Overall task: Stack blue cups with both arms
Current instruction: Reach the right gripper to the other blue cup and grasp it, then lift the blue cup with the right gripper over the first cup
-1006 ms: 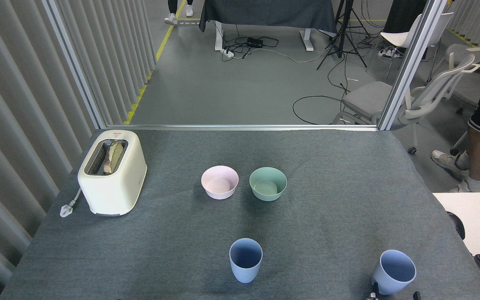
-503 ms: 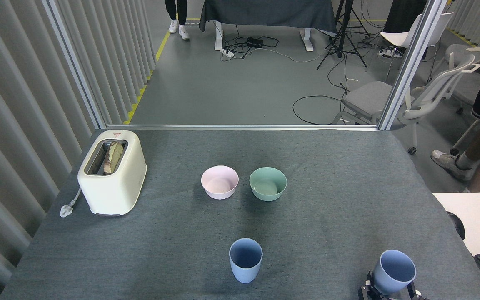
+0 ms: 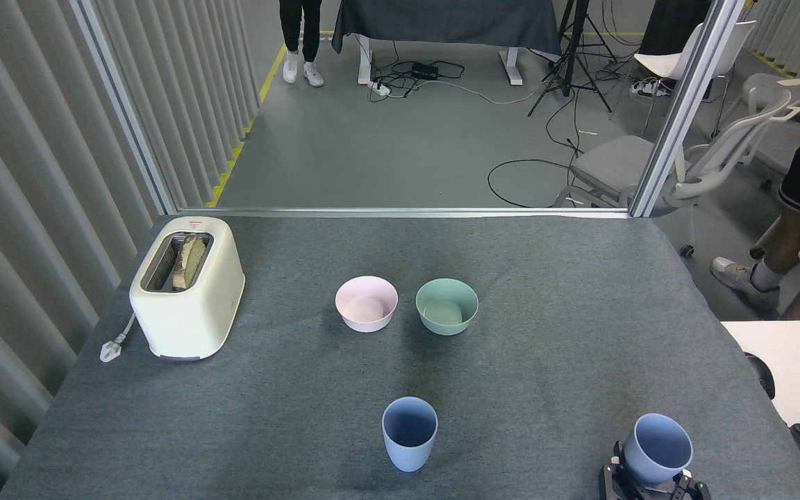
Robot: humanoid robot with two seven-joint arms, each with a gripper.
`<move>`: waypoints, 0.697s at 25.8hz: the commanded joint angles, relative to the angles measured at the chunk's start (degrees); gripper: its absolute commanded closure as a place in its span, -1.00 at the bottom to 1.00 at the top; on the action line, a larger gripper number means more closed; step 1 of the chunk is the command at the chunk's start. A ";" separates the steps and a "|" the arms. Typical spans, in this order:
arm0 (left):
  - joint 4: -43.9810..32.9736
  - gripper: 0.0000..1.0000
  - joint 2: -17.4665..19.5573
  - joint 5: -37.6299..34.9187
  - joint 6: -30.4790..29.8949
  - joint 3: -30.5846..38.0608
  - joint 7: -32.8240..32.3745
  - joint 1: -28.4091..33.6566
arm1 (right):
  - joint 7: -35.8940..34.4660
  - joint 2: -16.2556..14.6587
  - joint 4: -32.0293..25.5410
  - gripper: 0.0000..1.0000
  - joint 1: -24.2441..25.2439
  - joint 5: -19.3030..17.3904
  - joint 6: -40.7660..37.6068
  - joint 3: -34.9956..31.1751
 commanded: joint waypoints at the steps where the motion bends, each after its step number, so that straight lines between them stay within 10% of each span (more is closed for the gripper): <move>1: 0.03 -1.00 -0.04 0.00 0.11 -0.01 0.08 0.00 | 0.14 0.23 -2.89 -0.24 0.21 0.07 0.11 0.89; 7: 0.12 -1.00 -0.22 0.00 0.20 -0.28 0.08 -0.08 | 10.95 1.02 -9.31 -0.23 -6.65 3.67 2.04 10.47; 12: 0.20 -1.00 -0.30 0.53 0.20 -0.01 0.17 -0.17 | 18.33 8.14 -9.22 -0.25 -15.17 9.56 5.65 25.85; 18: 0.64 -1.00 -0.30 2.46 0.20 0.08 0.17 -0.26 | 22.11 12.18 -13.97 -0.29 -13.42 11.76 5.65 34.55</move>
